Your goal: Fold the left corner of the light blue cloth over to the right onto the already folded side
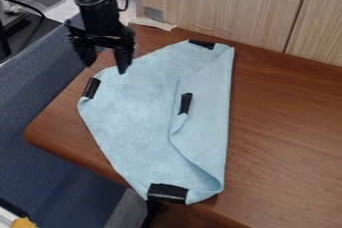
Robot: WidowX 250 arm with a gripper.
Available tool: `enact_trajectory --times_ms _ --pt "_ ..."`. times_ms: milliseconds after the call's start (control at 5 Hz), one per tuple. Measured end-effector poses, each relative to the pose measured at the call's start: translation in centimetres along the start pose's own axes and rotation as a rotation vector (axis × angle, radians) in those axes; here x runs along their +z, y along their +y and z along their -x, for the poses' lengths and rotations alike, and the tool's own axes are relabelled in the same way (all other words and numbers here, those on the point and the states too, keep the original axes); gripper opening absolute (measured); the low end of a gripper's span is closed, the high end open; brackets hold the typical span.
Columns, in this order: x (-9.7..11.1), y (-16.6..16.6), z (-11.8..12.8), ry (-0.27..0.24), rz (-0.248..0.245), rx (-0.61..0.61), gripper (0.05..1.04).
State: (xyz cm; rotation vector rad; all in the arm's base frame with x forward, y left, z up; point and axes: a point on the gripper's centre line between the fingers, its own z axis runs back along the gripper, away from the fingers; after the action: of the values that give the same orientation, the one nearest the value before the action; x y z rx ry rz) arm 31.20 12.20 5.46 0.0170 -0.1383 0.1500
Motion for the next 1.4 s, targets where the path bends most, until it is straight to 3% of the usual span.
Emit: enact_trajectory --times_ms 200,400,1000,1200,1400 --pt "-1.5 2.6 0.8 0.048 -0.003 0.089 1.001" --pt "-2.7 3.2 1.2 0.091 -0.012 0.107 1.001" --pt "-6.6 3.2 2.0 0.18 0.037 0.151 1.001" --pt "-6.9 3.3 1.5 0.167 0.05 0.161 0.95" --pt "-7.2 3.4 1.2 0.188 0.034 0.152 0.669"
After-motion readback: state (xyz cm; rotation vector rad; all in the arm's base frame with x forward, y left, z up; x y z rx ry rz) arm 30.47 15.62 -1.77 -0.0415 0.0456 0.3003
